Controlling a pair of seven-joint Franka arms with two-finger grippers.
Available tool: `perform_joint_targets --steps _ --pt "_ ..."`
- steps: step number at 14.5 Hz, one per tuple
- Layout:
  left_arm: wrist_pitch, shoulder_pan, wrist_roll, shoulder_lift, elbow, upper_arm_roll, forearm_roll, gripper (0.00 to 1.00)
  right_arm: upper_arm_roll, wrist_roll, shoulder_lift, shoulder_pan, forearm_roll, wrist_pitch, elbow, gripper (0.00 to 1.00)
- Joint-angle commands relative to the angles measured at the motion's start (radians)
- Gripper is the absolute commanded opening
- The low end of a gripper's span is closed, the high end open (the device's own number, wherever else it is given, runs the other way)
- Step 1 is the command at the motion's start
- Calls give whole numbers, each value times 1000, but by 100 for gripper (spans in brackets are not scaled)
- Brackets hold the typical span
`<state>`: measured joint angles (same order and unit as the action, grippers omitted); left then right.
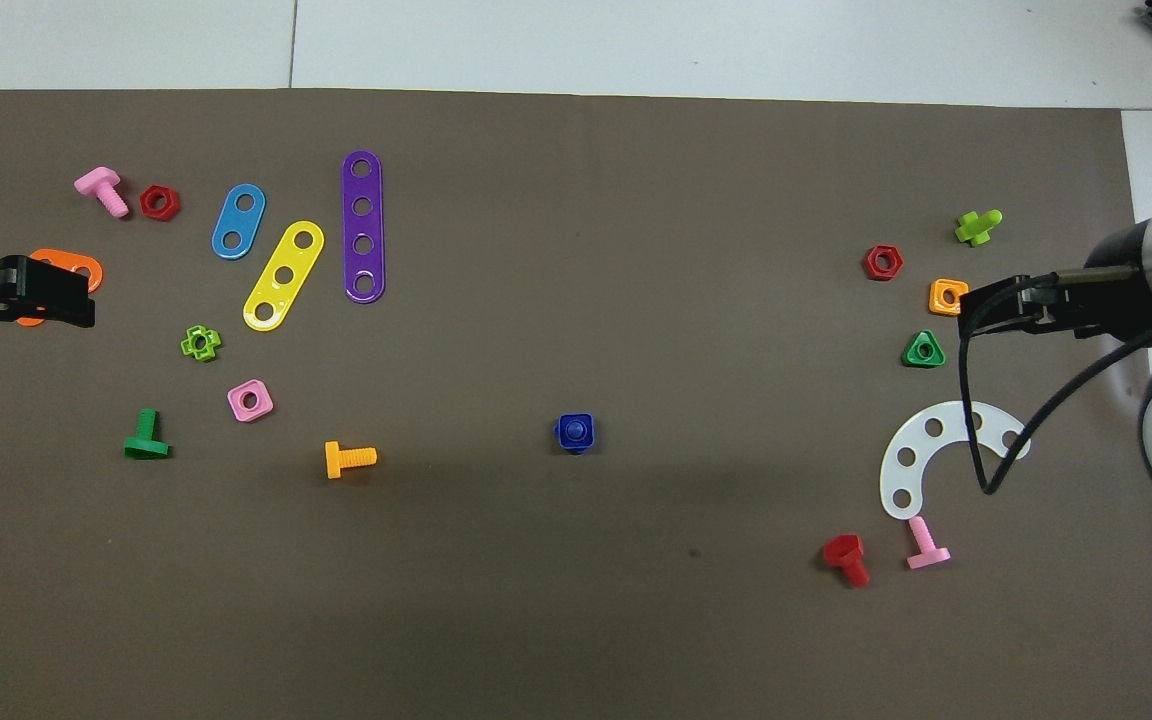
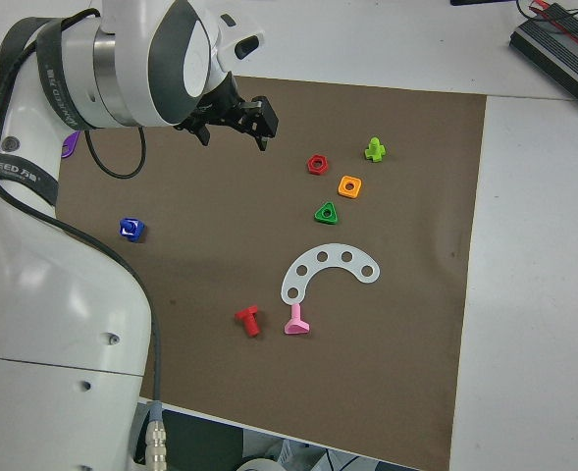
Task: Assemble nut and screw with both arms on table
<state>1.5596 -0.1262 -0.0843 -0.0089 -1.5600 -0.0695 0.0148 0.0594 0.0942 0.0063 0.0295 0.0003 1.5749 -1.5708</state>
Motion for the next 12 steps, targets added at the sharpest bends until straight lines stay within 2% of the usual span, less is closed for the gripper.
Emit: perform_joint_targets --steps 1,12 --pt "-4 39 -2 -34 -40 10 22 100 10 10 0 -8 1 -12 2 100" --pt "42 33 -5 -19 -17 14 24 99 11 9 -2 -3 1 -15 2 100"
